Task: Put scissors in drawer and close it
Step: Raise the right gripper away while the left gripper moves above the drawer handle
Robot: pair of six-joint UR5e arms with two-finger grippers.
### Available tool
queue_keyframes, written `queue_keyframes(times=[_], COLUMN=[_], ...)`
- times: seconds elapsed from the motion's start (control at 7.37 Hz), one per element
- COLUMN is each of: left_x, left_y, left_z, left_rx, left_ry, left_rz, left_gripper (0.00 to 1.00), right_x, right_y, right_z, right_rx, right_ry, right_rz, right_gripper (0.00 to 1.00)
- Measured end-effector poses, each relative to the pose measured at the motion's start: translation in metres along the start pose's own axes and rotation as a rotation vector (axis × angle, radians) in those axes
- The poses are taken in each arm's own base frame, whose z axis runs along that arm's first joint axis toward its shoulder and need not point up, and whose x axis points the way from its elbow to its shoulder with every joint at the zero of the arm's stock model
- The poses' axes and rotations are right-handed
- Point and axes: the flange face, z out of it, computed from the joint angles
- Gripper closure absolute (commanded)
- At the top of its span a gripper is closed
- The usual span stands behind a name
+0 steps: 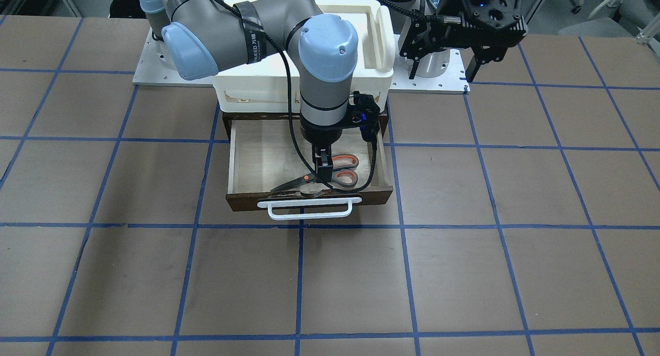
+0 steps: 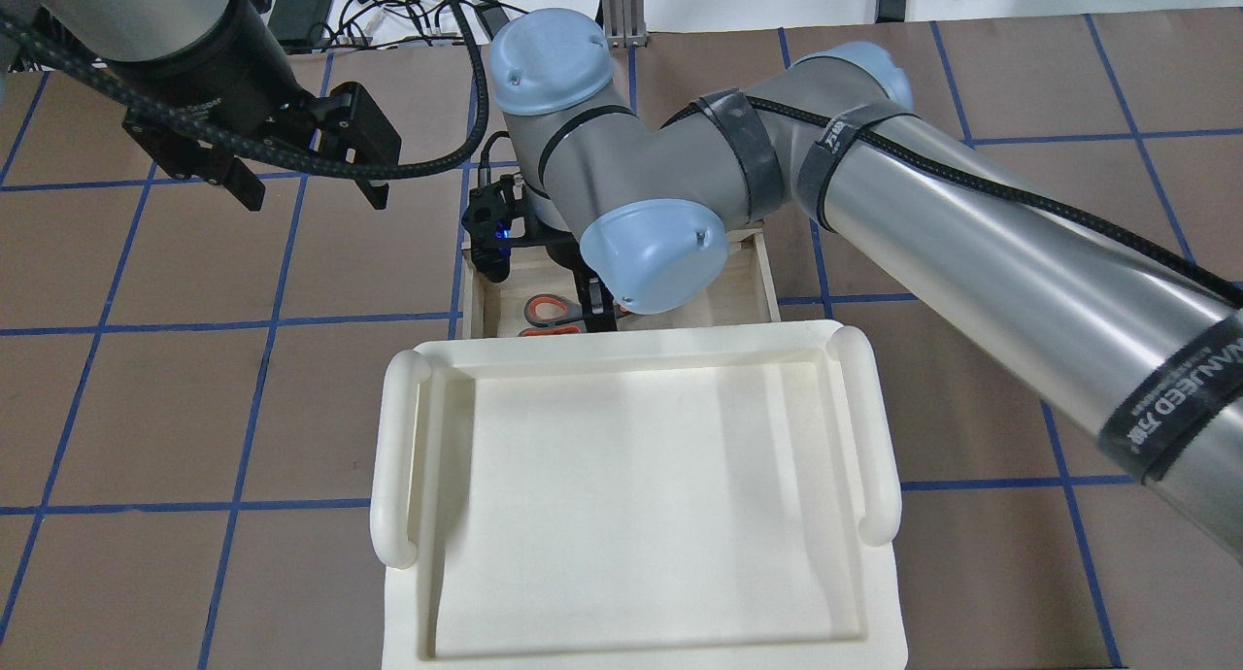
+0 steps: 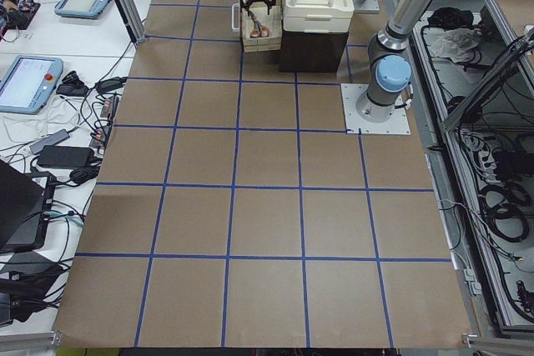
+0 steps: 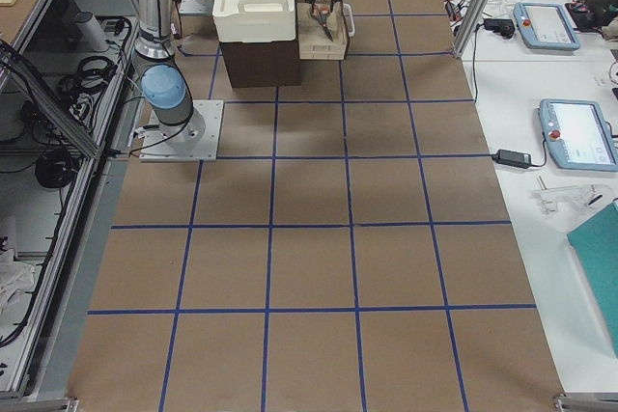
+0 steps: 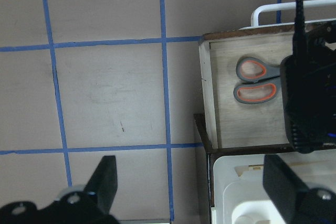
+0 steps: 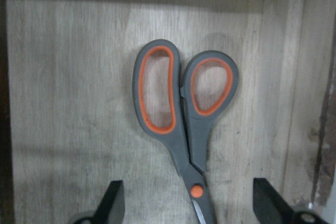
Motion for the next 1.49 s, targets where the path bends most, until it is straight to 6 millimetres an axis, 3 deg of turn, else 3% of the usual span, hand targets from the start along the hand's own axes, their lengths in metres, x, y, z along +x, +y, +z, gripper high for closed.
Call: queue_keyframes(times=[0.27, 0.68, 1.09, 1.49], left_x=[0.000, 0.011, 0.076, 0.132], left_y=[-0.004, -0.041, -0.084, -0.132], left_z=[0.002, 0.022, 0.073, 0.148], left_rx=[0.001, 0.062, 0.114, 0.131], left_ry=[0.002, 0.008, -0.010, -0.010], left_rz=[-0.005, -0.014, 0.007, 0.023], left_gripper=[0.00, 0.00, 0.00, 0.00], right_x=[0.013, 0.041, 0.046, 0.032], right_y=[0.030, 0.111, 0.179, 0.235], right_z=[-0.032, -0.066, -0.102, -0.134], right_rx=[0.010, 0.044, 0.089, 0.093], right_ry=[0.053, 0.077, 0.115, 0.115], right_rz=[0.156, 0.769, 1.276, 1.475], right_gripper=[0.01, 0.00, 0.00, 0.00])
